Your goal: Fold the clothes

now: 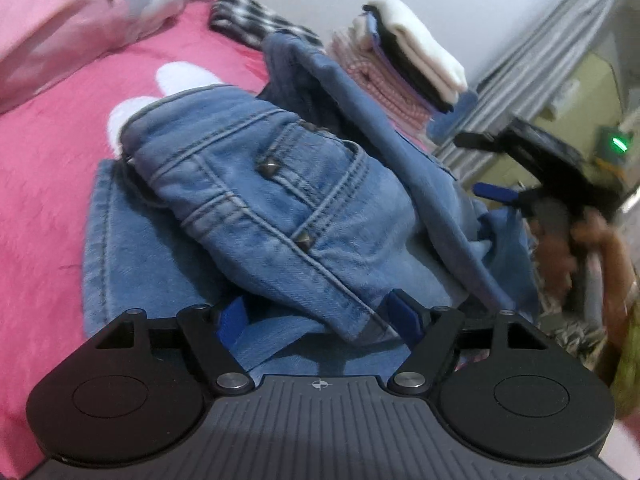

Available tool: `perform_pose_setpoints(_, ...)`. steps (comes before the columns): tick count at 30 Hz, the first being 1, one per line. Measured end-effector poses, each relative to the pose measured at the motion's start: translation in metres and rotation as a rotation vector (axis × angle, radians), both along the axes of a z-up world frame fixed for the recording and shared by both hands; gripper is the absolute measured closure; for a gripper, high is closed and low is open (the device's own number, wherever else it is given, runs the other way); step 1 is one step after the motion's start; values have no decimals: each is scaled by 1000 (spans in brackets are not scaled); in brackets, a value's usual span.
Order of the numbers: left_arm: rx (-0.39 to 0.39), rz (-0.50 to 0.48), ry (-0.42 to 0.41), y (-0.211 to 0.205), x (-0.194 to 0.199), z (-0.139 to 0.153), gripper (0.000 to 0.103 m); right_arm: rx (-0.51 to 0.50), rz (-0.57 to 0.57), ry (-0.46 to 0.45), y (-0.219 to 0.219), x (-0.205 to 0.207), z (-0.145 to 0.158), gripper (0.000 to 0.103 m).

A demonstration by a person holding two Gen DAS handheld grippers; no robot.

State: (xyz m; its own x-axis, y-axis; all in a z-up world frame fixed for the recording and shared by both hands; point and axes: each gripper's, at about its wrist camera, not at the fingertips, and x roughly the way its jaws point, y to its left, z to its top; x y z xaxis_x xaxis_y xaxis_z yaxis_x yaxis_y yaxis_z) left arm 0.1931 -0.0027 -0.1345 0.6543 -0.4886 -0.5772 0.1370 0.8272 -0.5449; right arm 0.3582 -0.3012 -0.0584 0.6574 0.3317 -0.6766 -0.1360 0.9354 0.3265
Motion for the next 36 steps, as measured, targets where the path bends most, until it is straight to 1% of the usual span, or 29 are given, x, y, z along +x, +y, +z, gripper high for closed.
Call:
perform_pose_setpoints(2,21,6,-2,-3,4,-2,35,32,-86,79,-16,23,-14,5)
perform_pose_setpoints(3,31,5,-5,-5,7,-2,41,37,-118,126,-22,34,-22,6)
perform_pose_setpoints(4,41,0,-10,-6,9,-2,49,23,-127,188,-26,41,-34,7)
perform_pose_setpoints(5,53,-5,-16,-8,11,-1,51,-1,-129,249,-27,47,-45,9)
perform_pose_setpoints(6,64,-9,-23,-9,11,-1,56,-48,-108,283,-22,48,-52,15)
perform_pose_setpoints(7,72,-8,-28,-10,10,0,61,-106,-71,273,-15,44,-53,15)
perform_pose_setpoints(8,78,-7,-32,-10,10,0,62,-160,-35,267,-8,40,-54,15)
perform_pose_setpoints(10,76,4,-32,-7,8,0,69,-241,23,273,6,26,-53,15)
perform_pose_setpoints(13,70,23,-30,-4,6,0,72,-280,39,285,12,4,-45,18)
perform_pose_setpoints(16,51,37,-26,2,6,1,75,-293,54,310,16,-17,-38,20)
perform_pose_setpoints(18,32,41,-27,7,5,3,77,-293,69,342,21,-30,-36,21)
perform_pose_setpoints(21,7,38,-42,13,5,8,81,-227,58,443,21,-47,-37,28)
perform_pose_setpoints(23,-3,33,-51,17,4,13,82,-139,53,520,15,-60,-38,34)
perform_pose_setpoints(24,-3,32,-56,19,3,15,82,-90,53,561,12,-66,-39,39)
perform_pose_setpoints(25,-3,31,-56,21,2,16,82,-49,59,600,11,-73,-40,41)
perform_pose_setpoints(28,-9,39,-44,30,1,16,82,11,104,686,17,-101,-47,42)
perform_pose_setpoints(32,-31,49,-33,42,-3,18,82,100,152,739,32,-137,-52,42)
perform_pose_setpoints(35,-43,37,-41,46,-8,23,82,201,245,809,53,-168,-56,42)
perform_pose_setpoints(36,-44,31,-49,46,-11,25,82,208,281,819,63,-179,-57,42)
